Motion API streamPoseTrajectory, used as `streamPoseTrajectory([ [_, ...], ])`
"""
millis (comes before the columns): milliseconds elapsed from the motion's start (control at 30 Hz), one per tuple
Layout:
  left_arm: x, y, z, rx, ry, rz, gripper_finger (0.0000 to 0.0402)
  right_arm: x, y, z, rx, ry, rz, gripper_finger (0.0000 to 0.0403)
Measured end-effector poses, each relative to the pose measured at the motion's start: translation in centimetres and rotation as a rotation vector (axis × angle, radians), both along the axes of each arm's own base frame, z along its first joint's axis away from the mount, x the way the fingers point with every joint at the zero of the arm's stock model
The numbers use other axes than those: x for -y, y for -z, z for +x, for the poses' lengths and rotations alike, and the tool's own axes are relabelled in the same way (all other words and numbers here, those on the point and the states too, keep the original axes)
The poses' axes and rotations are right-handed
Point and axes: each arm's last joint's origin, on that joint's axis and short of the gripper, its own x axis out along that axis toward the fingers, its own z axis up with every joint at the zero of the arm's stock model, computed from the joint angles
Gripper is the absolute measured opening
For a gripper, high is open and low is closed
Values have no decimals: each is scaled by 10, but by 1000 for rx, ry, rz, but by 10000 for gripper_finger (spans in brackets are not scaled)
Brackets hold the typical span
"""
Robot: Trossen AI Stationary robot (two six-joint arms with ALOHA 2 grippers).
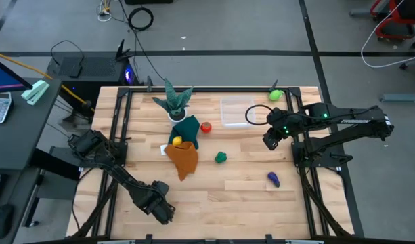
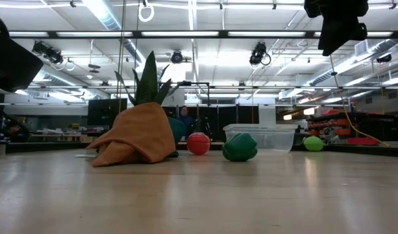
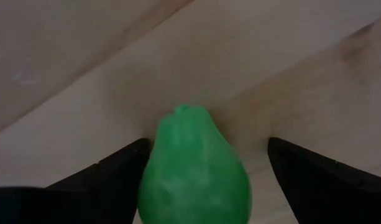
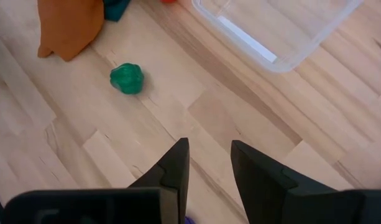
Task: Pick and placing Produce into tupperware
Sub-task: Put the green papaya into the transparent bin
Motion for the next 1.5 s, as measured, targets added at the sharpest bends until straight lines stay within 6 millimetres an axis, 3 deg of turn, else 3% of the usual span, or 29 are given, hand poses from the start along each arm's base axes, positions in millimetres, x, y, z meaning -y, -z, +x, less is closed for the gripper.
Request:
streamPoseTrajectory([
  [333, 0, 0, 0, -8, 6, -9, 285, 0, 0, 0, 0, -2, -2, 86],
  [1100, 4, -6, 7, 3, 60, -51, 232, 1, 0, 0, 0, 11, -25, 86],
  [1300, -3, -7, 12, 3, 94, -43, 238, 1, 0, 0, -1, 11, -25, 86],
  [1500, -22, -7, 26, 18, 126, -32, 229, 1, 0, 0, 0, 16, -19, 86],
])
